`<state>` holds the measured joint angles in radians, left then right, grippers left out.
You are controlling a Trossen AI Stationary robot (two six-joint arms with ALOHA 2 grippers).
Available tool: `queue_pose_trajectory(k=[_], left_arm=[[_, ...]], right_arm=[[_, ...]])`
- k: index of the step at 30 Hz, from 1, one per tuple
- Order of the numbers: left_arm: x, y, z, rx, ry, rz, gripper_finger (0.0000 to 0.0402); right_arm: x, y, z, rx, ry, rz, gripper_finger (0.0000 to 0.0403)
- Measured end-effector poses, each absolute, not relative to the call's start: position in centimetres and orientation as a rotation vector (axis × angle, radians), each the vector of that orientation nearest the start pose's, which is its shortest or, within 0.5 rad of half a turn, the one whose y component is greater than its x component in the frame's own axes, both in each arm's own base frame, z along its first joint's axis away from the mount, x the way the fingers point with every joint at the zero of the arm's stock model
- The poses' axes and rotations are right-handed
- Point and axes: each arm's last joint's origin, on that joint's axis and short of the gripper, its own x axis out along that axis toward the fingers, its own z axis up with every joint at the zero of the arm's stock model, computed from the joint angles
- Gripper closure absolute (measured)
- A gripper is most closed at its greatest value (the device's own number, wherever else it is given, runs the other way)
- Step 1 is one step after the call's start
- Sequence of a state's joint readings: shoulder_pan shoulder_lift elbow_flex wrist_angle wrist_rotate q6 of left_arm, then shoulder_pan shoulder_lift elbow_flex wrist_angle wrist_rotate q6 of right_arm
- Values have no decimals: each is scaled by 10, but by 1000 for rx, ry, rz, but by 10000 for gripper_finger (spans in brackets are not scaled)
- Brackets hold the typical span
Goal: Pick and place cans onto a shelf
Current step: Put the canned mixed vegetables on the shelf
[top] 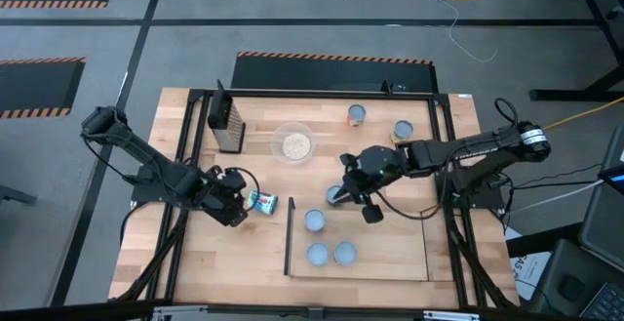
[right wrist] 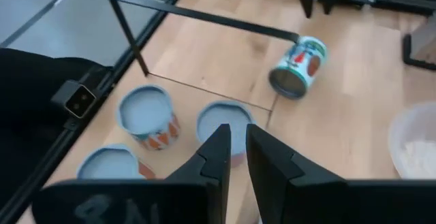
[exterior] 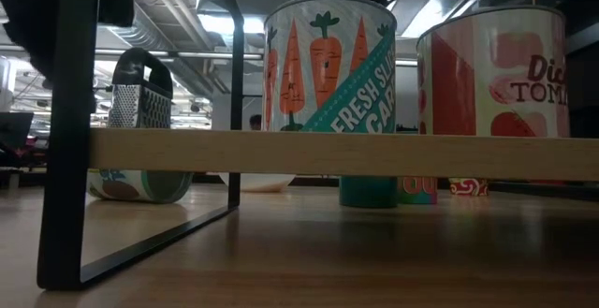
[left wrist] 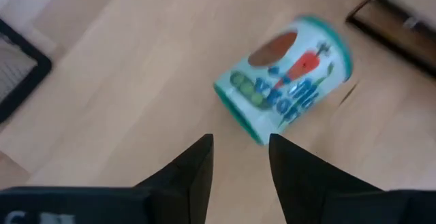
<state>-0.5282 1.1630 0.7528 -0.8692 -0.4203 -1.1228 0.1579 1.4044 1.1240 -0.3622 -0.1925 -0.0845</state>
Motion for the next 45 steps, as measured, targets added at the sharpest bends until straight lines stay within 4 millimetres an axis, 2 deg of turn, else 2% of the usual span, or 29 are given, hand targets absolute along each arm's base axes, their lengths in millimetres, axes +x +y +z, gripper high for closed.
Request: queue_pose_trajectory(k=[8,18,25,36,45], left_arm=[[179,-92,195,-376,1106,537,268],[189,-98,175,-315,1164,574,267],[197,-101,166,-252,1181,528,266],[212,-92,167,-247,1126,474,266],[224,-76,169,-296,1082,512,266]], right_arm=[[300,44,294,-59,661,337,350],[300,44,293,-61,665,337,350],[300,44,293,-60,665,337,350],[300,44,293,-61,665,338,350],[301,44,292,-60,668,338,350]])
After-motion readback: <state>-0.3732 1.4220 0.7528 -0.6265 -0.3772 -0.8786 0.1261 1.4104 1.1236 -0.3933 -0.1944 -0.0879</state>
